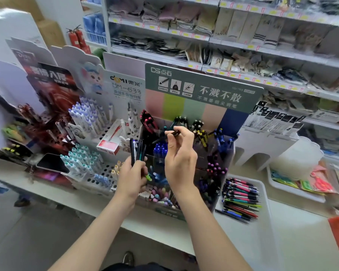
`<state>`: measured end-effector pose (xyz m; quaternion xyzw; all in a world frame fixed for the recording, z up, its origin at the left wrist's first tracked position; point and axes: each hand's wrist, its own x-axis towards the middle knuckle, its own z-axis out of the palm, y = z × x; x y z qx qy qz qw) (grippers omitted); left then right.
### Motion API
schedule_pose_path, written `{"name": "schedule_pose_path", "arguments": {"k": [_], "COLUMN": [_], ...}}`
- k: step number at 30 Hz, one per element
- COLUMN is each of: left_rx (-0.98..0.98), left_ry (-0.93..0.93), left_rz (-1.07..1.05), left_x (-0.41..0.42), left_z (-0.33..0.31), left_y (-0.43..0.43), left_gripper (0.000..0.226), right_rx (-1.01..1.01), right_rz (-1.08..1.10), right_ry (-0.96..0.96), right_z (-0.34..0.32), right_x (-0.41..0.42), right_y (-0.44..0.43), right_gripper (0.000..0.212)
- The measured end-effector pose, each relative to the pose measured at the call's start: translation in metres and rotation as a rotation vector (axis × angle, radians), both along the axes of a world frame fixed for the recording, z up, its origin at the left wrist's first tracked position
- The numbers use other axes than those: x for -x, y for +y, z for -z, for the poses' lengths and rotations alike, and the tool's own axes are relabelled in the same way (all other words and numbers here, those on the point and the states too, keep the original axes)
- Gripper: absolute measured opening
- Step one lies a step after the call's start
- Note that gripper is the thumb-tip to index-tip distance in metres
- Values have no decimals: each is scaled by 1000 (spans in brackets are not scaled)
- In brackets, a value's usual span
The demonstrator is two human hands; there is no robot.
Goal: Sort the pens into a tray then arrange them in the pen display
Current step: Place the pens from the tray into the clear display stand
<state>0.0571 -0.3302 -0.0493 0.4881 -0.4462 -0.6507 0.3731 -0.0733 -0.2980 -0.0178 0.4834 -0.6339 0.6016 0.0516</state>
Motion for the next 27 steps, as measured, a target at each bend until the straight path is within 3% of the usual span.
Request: {"name": "schedule_pose_path", "arguments": {"k": [4,9,11,15,17,20,23,27], "left_rx": [-2,10,44,128,140,141,119,69], "left_ry": [68,47,8,-46,-60,-120,-136,-104], "left_rz": [27,74,122,254,305,301,287,330], "left_x": [-13,-24,-26,-23,-21,-23,-27,-32], "left_z": [-5,-6,-7,-10,-10,-3,1,2], "left_y": [-5,-14,-18,-23,-25,-31,-42,-56], "left_gripper": [7,9,8,14,15,13,14,35], "right_rx": [-244,-393,-338,-386,-362,-104,121,-30], "right_rz": [-31,88,86,-149,-108,104,270,160], "right_ry": [319,515,328,-347,-501,-636,-426,-90], "right_z": [29,50,43,20,14,2,-7,12], "right_x": [-4,-2,-10,-28,-29,-23,-20,-25], "right_y": [-37,-33,-23,-12,-10,-10,-14,-30], "right_gripper": [25,14,22,16,14,11,14,18]}}
